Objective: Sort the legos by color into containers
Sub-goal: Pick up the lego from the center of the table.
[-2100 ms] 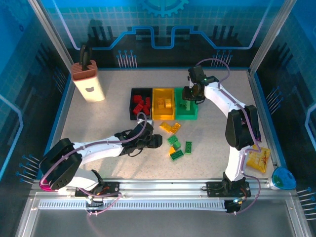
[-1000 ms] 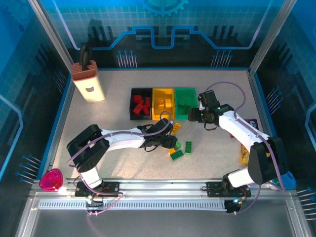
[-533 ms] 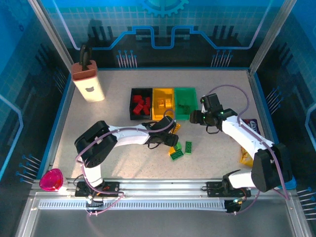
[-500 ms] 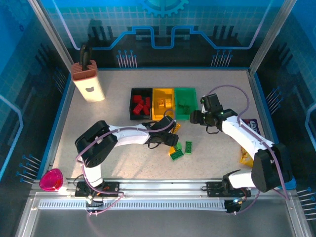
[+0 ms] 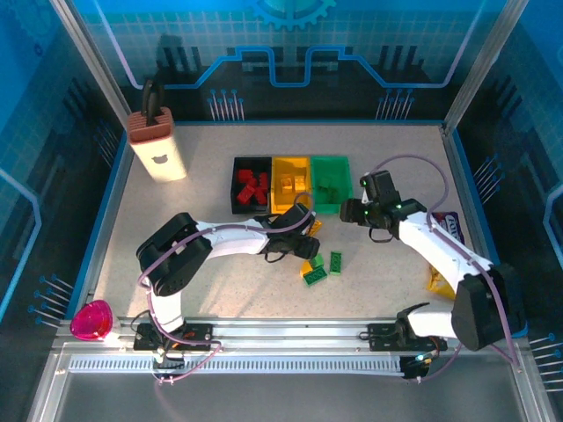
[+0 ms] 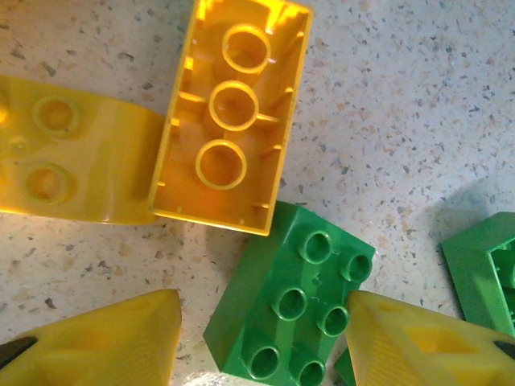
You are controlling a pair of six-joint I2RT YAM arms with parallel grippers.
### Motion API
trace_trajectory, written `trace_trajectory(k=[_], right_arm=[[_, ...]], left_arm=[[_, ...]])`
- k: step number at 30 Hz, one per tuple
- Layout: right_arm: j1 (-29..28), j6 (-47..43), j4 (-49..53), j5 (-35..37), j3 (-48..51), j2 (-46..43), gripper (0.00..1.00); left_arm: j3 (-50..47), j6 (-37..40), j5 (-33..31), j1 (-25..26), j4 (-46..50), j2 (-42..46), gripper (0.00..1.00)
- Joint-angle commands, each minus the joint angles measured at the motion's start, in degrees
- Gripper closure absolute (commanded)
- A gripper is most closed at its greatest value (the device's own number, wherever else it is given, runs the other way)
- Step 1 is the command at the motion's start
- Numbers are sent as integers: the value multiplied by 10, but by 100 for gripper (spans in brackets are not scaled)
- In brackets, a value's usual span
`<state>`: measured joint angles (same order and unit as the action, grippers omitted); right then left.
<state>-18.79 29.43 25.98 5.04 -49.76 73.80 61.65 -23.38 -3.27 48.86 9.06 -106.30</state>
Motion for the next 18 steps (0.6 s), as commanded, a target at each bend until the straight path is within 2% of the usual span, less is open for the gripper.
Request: trace_trajectory(k=[1,13,18], right_arm=[[10,16,1,-7,22,-26,38],[25,12,-13,-21,62,-59,37],[33,15,-26,-27,79,-70,37]], left_arm=[[-12,17,18,0,20,5,42],[55,45,4,0,60,-40,42],[73,46,-4,0,82,-57,45]])
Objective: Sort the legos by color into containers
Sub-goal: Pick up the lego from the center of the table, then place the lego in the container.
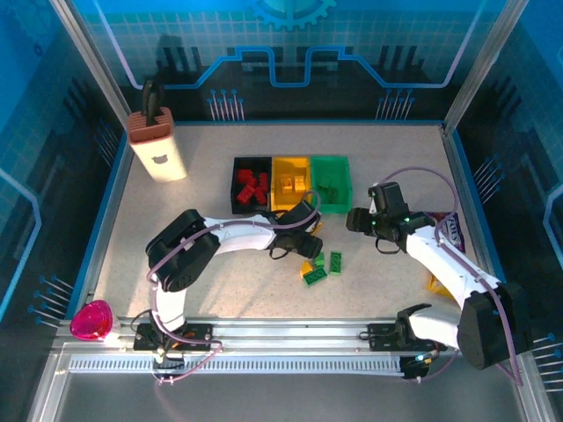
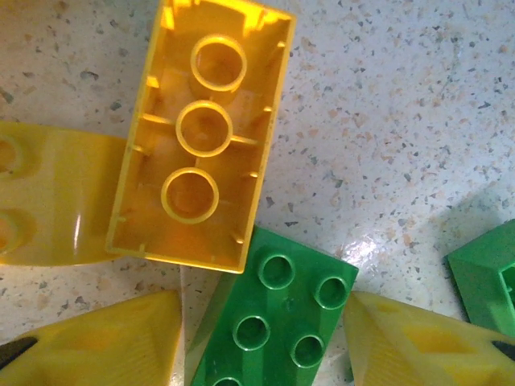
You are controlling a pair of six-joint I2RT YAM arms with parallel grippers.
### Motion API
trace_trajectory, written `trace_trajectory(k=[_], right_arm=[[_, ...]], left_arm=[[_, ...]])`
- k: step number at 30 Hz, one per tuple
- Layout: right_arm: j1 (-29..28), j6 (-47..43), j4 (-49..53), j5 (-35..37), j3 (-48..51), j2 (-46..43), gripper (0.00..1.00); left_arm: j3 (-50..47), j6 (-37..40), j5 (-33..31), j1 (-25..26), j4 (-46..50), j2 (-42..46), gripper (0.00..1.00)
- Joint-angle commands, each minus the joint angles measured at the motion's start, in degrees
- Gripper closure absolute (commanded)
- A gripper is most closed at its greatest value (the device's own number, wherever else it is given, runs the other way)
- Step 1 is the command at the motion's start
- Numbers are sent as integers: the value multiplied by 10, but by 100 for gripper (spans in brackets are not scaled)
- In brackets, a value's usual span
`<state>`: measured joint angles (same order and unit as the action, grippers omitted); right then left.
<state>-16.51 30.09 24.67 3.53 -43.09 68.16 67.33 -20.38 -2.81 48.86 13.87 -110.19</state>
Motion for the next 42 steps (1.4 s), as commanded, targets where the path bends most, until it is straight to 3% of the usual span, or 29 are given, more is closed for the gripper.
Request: trace_trajectory(k=[1,10,18,27,35,42], right_arm=[[12,10,-16,-13,16,-15,37],[19,10,-23,-25,24,-15,37],[20,13,-20,-28,16,-17,37],[19,9,-11,-37,26,-34,37],[13,12,-15,-50,32,-27,37],[8,11,-12,-52,34,-26,37]], left_arm=[[16,15,-11,0,37,-20,45],[14,19,-40,1,64,-12,57],[22,14,-59,-5,89,52,62],[69,6,-41,-90,110,144,62],[199,21,-42,-156,142,54,62],[296,34,-33,-182,171,-26,62]])
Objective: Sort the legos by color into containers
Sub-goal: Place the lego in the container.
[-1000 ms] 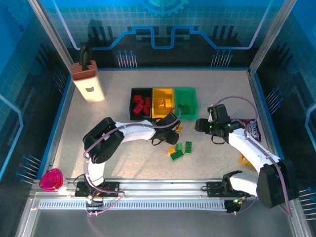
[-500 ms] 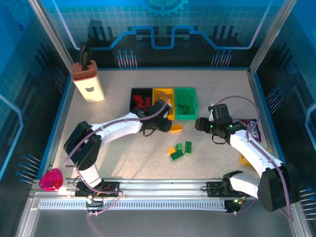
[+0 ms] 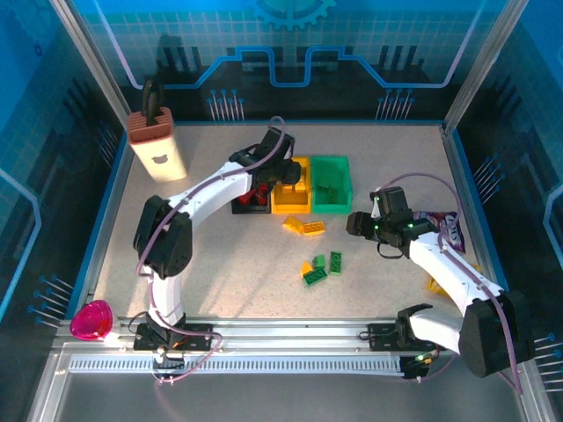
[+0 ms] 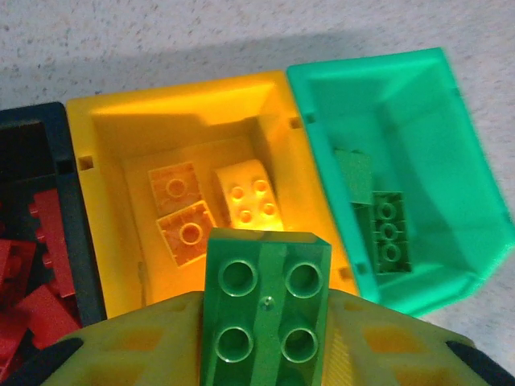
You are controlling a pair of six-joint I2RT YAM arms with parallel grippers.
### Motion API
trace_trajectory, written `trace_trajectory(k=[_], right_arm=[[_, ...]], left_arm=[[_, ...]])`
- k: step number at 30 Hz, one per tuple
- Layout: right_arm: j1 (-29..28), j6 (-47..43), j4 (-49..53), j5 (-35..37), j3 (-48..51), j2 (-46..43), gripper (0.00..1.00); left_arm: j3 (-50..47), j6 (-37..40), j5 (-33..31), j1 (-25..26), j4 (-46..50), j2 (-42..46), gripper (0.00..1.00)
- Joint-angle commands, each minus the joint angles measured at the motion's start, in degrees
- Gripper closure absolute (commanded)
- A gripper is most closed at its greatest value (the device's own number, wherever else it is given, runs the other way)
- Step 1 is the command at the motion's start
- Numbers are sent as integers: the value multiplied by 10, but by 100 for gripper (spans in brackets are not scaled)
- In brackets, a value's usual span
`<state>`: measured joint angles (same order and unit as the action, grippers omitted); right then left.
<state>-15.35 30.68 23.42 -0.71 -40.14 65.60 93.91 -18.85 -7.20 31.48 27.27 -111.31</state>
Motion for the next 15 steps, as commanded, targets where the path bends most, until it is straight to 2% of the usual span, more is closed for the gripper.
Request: trace_trajectory(k=[1,9,15], right_arm=[[-6,5,0,-10,6,-2,37],[-7,14,1,2,14,-12,37],[-7,26,17,33,14,-35,37]], left_arm=[[35,19,11,-11,36,-19,62],[78,3,51,-2,25,-35,62],[222,1,78,28,77,-124,61]])
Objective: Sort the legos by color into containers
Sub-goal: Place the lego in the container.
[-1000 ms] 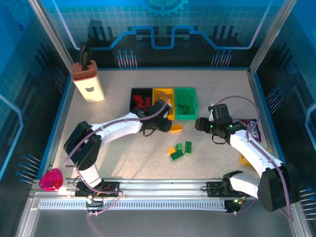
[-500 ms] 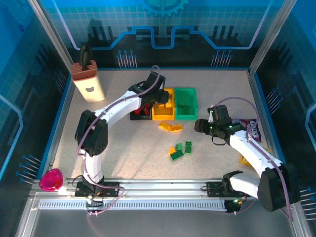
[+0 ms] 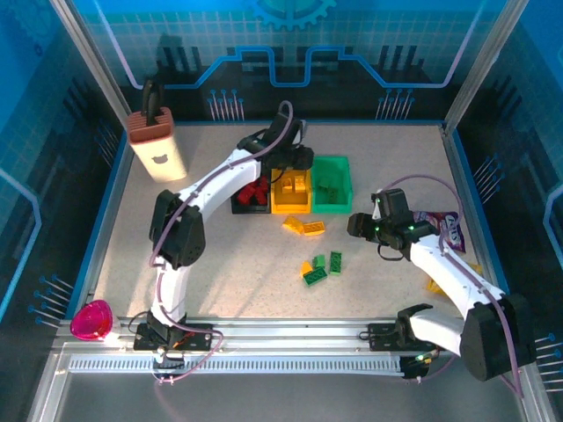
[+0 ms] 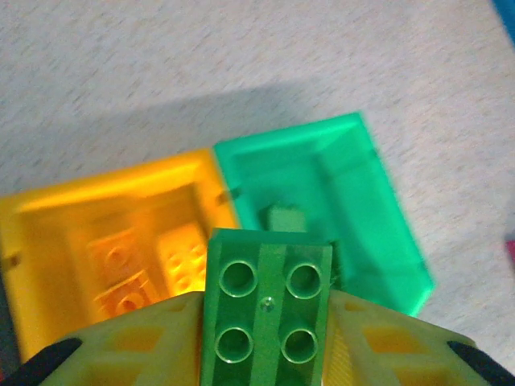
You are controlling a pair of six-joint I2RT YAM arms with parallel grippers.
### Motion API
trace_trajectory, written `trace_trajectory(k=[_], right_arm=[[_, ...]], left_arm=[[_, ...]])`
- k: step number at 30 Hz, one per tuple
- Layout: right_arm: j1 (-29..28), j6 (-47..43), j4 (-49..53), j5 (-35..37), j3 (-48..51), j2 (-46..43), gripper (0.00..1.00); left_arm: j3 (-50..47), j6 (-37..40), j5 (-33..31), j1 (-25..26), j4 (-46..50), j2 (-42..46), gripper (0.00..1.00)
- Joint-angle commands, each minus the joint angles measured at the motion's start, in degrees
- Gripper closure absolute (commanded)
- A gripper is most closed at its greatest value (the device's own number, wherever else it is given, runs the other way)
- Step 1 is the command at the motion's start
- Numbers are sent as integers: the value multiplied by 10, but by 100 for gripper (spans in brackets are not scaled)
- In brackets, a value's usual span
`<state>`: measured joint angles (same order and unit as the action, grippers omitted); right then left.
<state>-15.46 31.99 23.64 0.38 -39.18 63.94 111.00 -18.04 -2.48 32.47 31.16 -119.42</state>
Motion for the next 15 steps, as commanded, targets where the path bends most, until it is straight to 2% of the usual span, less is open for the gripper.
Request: trace_trajectory(k=[1,6,15], right_arm=[[-6,13,17,22,5,-22,37],[-6,11,30,19,8,-38,37],[-15,16,36,4,21,-46,36]], left_arm=[[76,-6,33,24,48,-61,61],[163,-10,41,40,78,-124,61],[202,-19,59,49,87,-177,58]])
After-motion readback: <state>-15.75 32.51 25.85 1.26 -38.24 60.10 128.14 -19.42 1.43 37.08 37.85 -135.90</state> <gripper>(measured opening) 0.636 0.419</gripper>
